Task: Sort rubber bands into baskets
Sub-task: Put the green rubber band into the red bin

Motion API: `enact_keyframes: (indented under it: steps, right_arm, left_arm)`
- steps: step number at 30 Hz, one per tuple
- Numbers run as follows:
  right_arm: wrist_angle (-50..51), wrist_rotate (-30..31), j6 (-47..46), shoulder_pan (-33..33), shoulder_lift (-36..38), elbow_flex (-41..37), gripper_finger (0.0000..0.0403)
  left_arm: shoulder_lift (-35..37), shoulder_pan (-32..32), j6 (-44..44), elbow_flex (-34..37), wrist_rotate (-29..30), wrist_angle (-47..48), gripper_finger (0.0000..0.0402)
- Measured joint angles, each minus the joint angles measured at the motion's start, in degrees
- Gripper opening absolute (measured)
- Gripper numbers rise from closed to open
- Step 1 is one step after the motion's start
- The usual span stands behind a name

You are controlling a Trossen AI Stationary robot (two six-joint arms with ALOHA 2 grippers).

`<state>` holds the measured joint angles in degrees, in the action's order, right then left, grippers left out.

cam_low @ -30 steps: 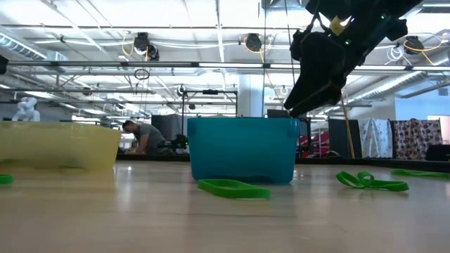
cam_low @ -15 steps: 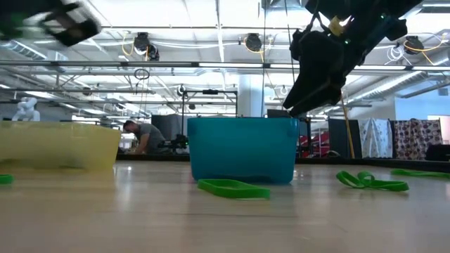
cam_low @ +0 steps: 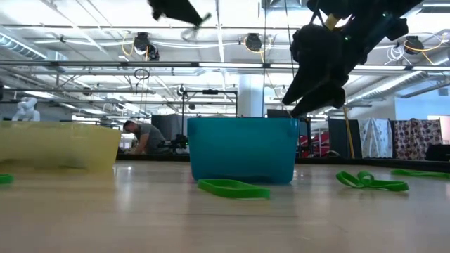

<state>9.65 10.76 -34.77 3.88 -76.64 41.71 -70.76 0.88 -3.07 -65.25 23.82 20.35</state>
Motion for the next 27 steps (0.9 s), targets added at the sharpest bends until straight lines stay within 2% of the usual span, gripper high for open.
enact_keyframes:
  steps: [2, 6, 9, 13, 20, 23, 27]
  right_arm:
    - [0.02, -0.23, -1.05, 0.44, 0.0, 0.0, 0.0242]
    - [0.02, -0.24, -3.93, 1.16, 0.0, 0.0, 0.0242]
    - [0.02, -0.22, -8.06, 1.15, 0.0, 0.0, 0.0242]
    - [0.02, -0.19, -14.36, 1.29, 0.0, 0.0, 0.0242]
    - [-1.26, 7.51, -20.59, 4.94, 0.0, 0.0, 0.0242]
    - [-1.71, 7.78, -21.4, 6.54, 0.0, 0.0, 0.0242]
    - [-1.55, 8.28, -21.58, 8.4, 0.0, 0.0, 0.0242]
  left_arm:
    - [-2.16, 5.4, -1.11, 0.0, -3.52, -4.2, 0.0002]
    - [-8.78, 14.62, -0.43, 0.0, -14.6, -8.49, 0.0002]
    - [-15.11, 19.37, 3.53, 0.0, -21.01, -9.95, 0.0002]
    - [-23.39, 23.34, 10.5, 0.0, -26.69, -12.96, 0.0002]
    - [-31.16, 26.23, 13.3, 0.0, -28.3, -18.17, 0.0002]
    - [-31.83, 26.58, 13.27, 0.0, -28.01, -18.19, 0.0008]
    - [-31.81, 26.49, 13.26, 0.0, -23.84, -18.48, 0.0026]
